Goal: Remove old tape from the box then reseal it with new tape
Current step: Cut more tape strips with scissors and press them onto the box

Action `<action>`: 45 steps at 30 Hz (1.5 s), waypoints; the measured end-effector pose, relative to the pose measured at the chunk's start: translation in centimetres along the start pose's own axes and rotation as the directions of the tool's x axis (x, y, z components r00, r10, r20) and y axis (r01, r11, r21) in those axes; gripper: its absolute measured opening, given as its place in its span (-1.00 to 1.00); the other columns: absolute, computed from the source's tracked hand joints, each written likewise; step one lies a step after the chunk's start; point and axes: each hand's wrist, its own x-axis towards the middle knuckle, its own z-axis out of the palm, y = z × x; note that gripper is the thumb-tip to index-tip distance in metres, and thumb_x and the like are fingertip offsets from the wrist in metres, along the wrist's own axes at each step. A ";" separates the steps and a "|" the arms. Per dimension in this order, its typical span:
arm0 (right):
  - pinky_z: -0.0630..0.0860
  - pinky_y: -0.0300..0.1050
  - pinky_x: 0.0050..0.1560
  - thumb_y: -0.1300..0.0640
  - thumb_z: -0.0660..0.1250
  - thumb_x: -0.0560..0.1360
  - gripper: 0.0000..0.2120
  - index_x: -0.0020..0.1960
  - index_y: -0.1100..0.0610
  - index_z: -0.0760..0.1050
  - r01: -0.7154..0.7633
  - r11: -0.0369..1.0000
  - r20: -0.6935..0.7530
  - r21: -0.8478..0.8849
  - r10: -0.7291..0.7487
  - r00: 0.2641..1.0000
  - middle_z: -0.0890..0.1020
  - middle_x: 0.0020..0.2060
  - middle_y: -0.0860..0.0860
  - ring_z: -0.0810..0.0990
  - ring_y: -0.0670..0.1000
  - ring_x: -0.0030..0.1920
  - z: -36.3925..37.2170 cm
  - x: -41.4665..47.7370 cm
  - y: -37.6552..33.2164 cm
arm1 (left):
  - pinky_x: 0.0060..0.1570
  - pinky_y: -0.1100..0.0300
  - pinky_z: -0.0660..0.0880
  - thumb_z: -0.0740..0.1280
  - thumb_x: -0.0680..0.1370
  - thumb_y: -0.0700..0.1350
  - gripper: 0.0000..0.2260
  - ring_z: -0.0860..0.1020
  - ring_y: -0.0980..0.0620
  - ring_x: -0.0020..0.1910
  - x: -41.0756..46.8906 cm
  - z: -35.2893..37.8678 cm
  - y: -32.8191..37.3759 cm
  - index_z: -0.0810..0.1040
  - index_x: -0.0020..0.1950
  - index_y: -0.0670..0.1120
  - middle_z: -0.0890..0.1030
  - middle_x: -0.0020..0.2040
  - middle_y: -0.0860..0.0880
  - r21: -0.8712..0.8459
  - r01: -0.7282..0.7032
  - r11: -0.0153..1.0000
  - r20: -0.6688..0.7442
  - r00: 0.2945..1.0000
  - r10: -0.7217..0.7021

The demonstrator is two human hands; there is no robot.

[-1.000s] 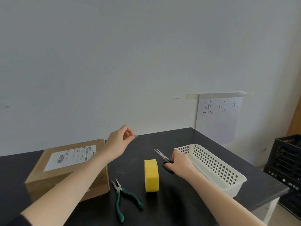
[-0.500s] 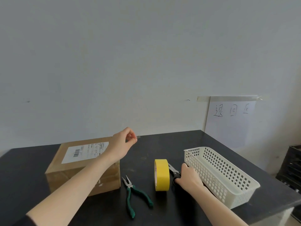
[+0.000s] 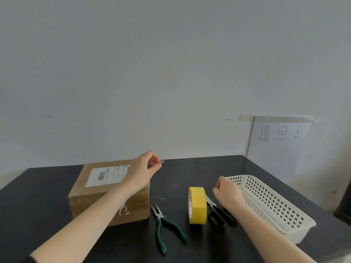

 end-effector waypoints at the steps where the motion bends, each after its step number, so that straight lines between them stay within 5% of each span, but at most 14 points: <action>1: 0.44 -0.12 -0.20 0.13 0.24 0.55 -0.90 -0.02 0.16 0.47 0.016 0.998 -0.051 0.069 -0.012 0.999 0.59 -0.12 0.05 0.56 0.06 -0.13 -0.9 0.2 -0.9 | -0.17 0.42 0.38 0.34 0.55 -0.11 -0.97 0.52 0.18 -0.08 -0.2 -0.1 -0.1 0.50 -0.07 -0.01 0.56 -0.08 0.10 0.002 -0.011 1.000 -0.009 1.000 0.011; 7: 0.45 -0.14 -0.19 0.02 0.28 0.56 -0.82 0.03 0.12 0.54 0.145 0.922 -0.080 0.359 -0.125 0.989 0.65 -0.11 0.04 0.57 0.01 -0.14 -3.6 1.4 -7.6 | -0.11 0.33 0.41 0.36 0.53 -0.13 -0.93 0.51 0.22 -0.06 -1.1 -0.6 -0.9 0.50 -0.12 0.02 0.55 -0.05 0.11 -0.004 -0.057 0.998 -0.033 0.998 0.057; 14: 0.46 -0.19 -0.28 -0.09 0.31 0.56 -0.66 0.15 0.15 0.55 0.001 0.740 0.268 0.672 -0.245 0.932 0.67 -0.12 0.01 0.53 -0.04 -0.24 -2.8 0.0 -14.6 | -0.07 0.11 0.51 0.36 0.52 -0.08 -0.84 0.49 0.19 -0.01 -1.7 -1.8 -2.1 0.45 -0.16 0.16 0.52 -0.04 0.17 0.009 -0.125 0.992 -0.082 0.989 0.125; 19: 0.48 -0.19 -0.24 -0.14 0.35 0.52 -0.65 0.07 0.13 0.63 -0.014 0.728 0.347 0.685 -0.310 0.885 0.71 -0.10 0.00 0.55 -0.04 -0.21 -1.7 -1.2 -17.1 | -0.08 0.04 0.53 0.35 0.52 -0.03 -0.91 0.50 0.13 -0.02 -2.3 -3.1 -3.0 0.46 -0.12 0.13 0.49 -0.01 0.20 0.049 -0.179 0.983 -0.106 0.977 0.183; 33: 0.47 -0.23 -0.27 0.14 0.35 0.48 -0.86 -0.08 0.17 0.65 0.019 0.735 0.332 0.678 -0.329 0.884 0.72 -0.15 0.03 0.58 -0.06 -0.23 0.6 -2.7 -22.5 | -0.03 0.34 0.46 0.45 0.45 0.01 -0.87 0.45 0.26 0.03 -4.8 -7.4 -5.5 0.57 -0.04 0.06 0.50 0.07 0.19 0.215 -0.159 0.964 -0.140 0.971 0.192; 40: 0.48 -0.22 -0.29 0.19 0.25 0.52 -0.86 -0.18 0.13 0.55 -0.014 0.740 0.287 0.673 -0.244 0.926 0.69 -0.06 0.11 0.55 -0.03 -0.22 2.4 -2.7 -23.6 | -0.01 0.32 0.48 0.35 0.53 -0.05 -0.84 0.51 0.24 0.01 -5.6 -11.3 -7.9 0.56 0.10 0.03 0.52 0.06 0.16 0.069 0.028 0.997 -0.255 0.967 -0.010; 45: 0.45 -0.18 -0.23 0.18 0.23 0.52 -0.87 -0.12 0.15 0.54 -0.015 0.756 0.298 0.655 -0.239 0.924 0.64 -0.12 0.10 0.51 0.00 -0.19 3.3 -2.7 -23.6 | 0.06 0.17 0.44 0.35 0.54 -0.08 -0.73 0.52 0.03 0.07 -5.8 -13.3 -11.5 0.52 0.22 -0.10 0.56 0.18 -0.06 -0.060 0.430 0.901 -0.299 0.853 -0.428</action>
